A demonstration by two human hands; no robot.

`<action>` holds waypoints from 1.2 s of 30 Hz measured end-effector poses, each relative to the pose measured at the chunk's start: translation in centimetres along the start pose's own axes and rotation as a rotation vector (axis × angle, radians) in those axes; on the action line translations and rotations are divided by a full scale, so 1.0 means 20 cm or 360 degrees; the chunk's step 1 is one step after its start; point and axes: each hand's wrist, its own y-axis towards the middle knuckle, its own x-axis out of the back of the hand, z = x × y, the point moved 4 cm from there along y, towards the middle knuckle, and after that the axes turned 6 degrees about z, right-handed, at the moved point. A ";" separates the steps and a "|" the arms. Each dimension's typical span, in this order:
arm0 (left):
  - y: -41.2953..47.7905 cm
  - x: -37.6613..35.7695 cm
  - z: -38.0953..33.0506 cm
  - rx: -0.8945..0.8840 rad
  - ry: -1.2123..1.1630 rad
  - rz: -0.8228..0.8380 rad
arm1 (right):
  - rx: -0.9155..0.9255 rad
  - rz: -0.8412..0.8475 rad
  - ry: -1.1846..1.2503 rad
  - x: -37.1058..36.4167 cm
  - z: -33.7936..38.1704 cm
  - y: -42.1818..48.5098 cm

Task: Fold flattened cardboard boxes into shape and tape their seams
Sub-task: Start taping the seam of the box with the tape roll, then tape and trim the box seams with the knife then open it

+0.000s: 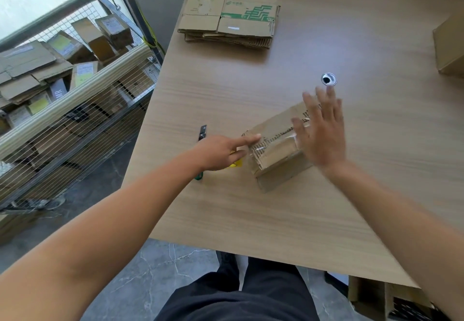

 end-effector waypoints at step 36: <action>0.04 0.02 -0.02 -0.0087 0.0231 -0.0237 | -0.0739 0.0519 0.1296 0.03 0.38 -0.71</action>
